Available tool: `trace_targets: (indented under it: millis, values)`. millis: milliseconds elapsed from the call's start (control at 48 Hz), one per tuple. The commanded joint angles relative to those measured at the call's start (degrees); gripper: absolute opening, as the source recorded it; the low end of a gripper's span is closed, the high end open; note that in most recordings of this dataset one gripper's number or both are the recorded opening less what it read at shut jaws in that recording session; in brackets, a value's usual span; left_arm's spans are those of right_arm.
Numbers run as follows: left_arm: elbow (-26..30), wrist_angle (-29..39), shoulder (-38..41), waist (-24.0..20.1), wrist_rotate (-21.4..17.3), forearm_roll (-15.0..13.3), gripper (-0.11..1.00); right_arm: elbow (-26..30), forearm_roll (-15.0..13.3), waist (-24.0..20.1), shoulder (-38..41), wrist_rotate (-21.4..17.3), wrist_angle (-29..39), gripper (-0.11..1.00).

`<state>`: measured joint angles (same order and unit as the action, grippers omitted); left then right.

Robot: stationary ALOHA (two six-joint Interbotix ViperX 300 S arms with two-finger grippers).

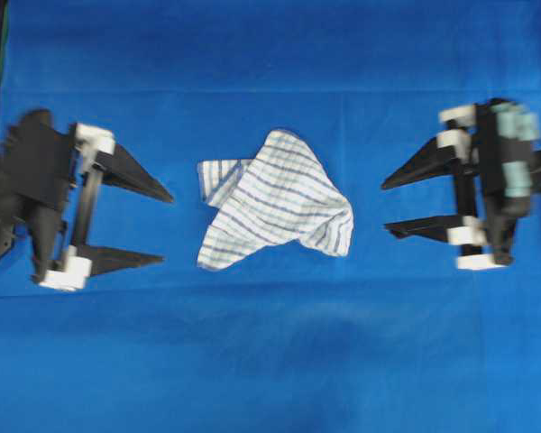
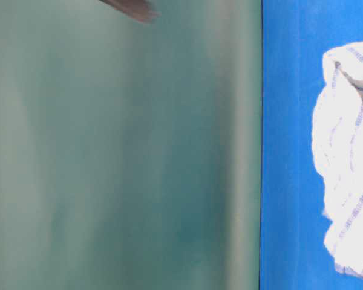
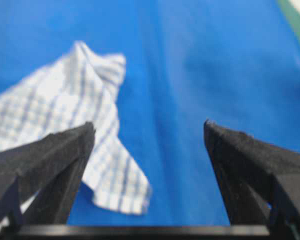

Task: Lift the towel with both arms.
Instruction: 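Lower both grippers onto opposite edges of the towel and close them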

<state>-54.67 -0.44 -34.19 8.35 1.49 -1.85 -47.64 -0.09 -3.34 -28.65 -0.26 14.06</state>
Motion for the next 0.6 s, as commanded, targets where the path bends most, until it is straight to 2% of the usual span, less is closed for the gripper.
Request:
trace_targets:
  millis: [0,375,583]
  values:
    - [2.02,-0.44,3.96,0.70,-0.18,-0.09,0.92,1.85,0.09,-0.26,3.43,0.00,0.26,0.62]
    - [4.48,-5.19,24.87,1.41,0.00,-0.09,0.92,3.25,0.18,-1.76,18.63,-0.09,-3.08,0.62]
    - [5.45,-8.09,32.34,1.23,0.00,-0.09,0.92,4.13,0.18,-1.85,25.14,-0.09,-6.77,0.62]
